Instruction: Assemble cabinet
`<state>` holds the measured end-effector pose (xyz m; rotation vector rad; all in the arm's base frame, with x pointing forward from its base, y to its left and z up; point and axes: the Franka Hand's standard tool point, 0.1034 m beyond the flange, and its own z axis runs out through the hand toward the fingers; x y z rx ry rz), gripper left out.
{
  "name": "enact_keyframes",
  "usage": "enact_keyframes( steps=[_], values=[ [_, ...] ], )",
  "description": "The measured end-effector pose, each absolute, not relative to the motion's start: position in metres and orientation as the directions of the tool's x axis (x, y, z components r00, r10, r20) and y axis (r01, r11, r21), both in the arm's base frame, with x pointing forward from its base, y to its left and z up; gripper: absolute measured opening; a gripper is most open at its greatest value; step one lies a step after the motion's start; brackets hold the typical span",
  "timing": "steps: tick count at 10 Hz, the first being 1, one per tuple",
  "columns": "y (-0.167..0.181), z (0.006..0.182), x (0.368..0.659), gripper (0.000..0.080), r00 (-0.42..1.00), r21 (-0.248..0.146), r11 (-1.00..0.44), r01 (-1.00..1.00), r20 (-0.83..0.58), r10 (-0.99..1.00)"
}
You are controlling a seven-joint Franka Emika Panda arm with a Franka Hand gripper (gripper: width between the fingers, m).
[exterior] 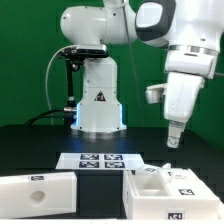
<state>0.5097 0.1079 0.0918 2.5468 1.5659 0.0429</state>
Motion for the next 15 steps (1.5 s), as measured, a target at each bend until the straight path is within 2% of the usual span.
enact_keyframes(
  steps=[2,5,8,9,13,15],
  values=[
    [0.098,0.09,0.509,0.0797,0.488,0.1,-0.483,0.87,-0.032,0.872],
    [0.101,0.088,0.508,0.0797,0.49,0.099,-0.485,0.869,-0.033,0.871],
    [0.109,0.084,0.494,0.0797,0.715,0.109,-0.716,0.69,0.055,0.697],
    [0.105,0.081,0.491,0.0797,0.746,0.091,-0.748,0.658,0.057,0.663],
    [0.105,0.08,0.491,0.0797,0.752,0.088,-0.754,0.651,0.058,0.656],
    [0.103,0.075,0.482,0.0797,0.854,0.069,-0.859,0.508,0.09,0.512]
  ],
)
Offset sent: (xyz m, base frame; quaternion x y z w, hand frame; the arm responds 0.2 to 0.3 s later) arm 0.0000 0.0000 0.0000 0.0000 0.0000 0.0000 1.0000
